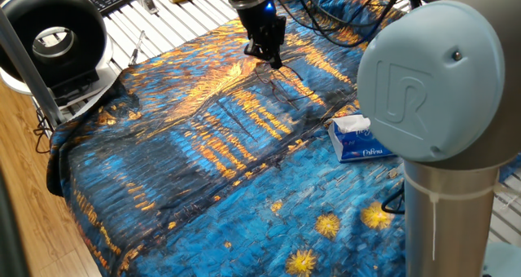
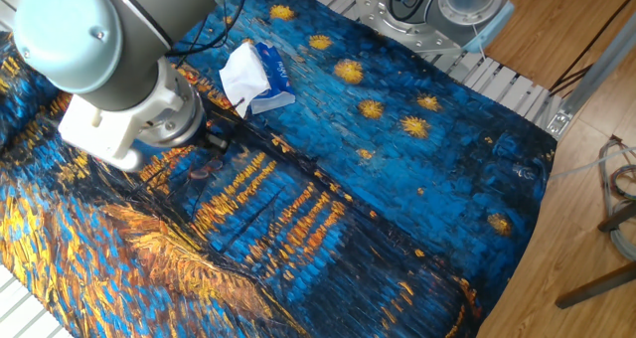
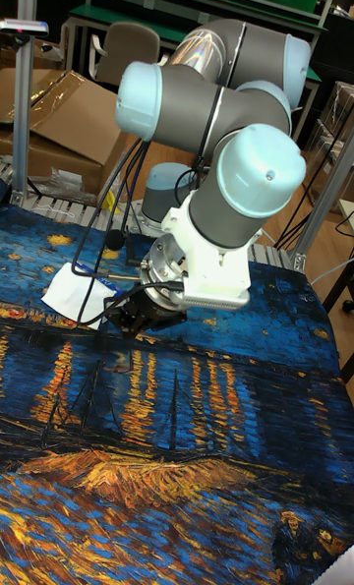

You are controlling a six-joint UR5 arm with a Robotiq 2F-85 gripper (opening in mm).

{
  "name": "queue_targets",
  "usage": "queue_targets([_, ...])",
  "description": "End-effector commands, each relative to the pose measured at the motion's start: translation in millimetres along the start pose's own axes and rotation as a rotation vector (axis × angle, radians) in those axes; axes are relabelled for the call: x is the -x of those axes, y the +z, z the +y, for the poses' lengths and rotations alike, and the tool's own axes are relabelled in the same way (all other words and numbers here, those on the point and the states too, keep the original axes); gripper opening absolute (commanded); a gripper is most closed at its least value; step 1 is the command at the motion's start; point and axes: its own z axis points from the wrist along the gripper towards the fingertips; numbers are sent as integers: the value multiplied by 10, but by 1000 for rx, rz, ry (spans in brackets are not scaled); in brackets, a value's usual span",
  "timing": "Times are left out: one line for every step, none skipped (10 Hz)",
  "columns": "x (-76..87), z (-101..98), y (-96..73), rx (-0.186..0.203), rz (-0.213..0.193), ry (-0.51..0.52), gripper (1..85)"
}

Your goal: Unfold the leg of the glasses (with one hand)

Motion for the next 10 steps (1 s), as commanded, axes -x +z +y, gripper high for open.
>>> queue_targets([-82, 23, -69, -6, 19, -23, 10])
queue_targets([-71, -5, -81, -19, 10, -40, 10])
queue_targets([-72, 31, -101, -12, 8, -33, 10])
queue_targets([-77, -46, -80, -29, 6, -50, 10])
queue_targets([-74, 11, -92, -5, -2, -35, 10])
queue_targets([-103, -10, -133, -28, 7, -25, 10])
queue_targets([-99, -8, -143, -35, 10, -14, 10])
queue_targets([-73, -30, -111, -31, 2, -22, 10])
queue_targets([0, 35, -72, 17, -36, -34, 10])
queue_targets([10, 34, -78, 19, -46, -34, 10])
